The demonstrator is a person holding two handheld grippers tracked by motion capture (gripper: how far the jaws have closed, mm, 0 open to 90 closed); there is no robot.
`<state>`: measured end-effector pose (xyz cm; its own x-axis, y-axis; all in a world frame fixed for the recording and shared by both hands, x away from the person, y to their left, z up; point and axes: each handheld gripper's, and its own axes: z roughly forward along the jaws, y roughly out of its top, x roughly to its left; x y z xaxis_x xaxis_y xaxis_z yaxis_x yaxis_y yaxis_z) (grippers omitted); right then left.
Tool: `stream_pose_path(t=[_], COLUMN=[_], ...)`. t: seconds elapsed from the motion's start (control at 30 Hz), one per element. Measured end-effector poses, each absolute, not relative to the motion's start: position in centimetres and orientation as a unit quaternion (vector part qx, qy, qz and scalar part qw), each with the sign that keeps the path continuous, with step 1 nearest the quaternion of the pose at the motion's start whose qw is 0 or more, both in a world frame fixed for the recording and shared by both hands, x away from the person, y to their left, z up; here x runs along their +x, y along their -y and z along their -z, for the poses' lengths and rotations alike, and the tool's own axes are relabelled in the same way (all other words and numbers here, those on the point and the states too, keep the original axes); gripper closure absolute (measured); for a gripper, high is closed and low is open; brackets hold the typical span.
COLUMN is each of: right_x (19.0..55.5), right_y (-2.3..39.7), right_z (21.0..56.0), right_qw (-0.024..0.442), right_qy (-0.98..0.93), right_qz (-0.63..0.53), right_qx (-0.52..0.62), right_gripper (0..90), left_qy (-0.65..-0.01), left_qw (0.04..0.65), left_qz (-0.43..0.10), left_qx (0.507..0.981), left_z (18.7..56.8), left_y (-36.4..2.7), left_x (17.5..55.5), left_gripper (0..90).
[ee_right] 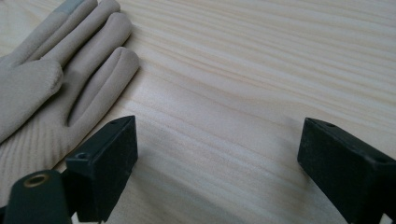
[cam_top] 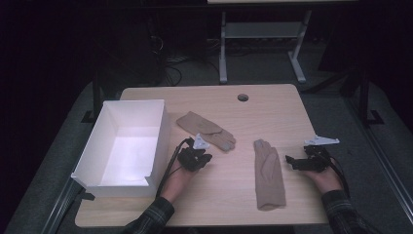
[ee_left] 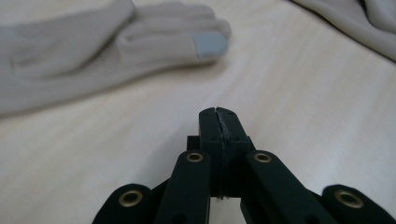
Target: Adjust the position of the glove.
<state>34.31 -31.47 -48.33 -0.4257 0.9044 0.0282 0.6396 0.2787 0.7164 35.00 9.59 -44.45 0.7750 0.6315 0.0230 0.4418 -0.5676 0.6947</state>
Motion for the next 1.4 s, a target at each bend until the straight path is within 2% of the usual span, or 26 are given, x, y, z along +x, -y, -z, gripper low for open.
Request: stream_pose_path(t=[0.57,0.77,1.1,1.4], right_x=[34.3,34.3,34.3,34.3], right_y=[31.5,31.5,31.5,31.5], right_z=[48.3,48.3,48.3,48.3], right_qw=[0.197,0.198,0.198,0.198], right_qy=[-0.775,-0.775,-0.775,-0.775], right_qz=[-0.335,-0.336,-0.335,-0.336], right_qx=[0.499,0.498,0.498,0.498], right_gripper=[11.6,11.6,11.7,11.7], left_qy=[-0.284,-0.281,-0.271,-0.252], left_qw=[0.368,0.361,0.36,0.37], left_qz=[-0.124,-0.115,-0.096,-0.081], left_qx=[0.877,0.882,0.887,0.89], left_z=[44.1,45.3,46.5,46.6], left_y=[-5.8,-4.8,-3.4,-0.2], left_x=[39.4,40.4,40.4,39.6], left_gripper=[89.5,89.5,89.6,89.6])
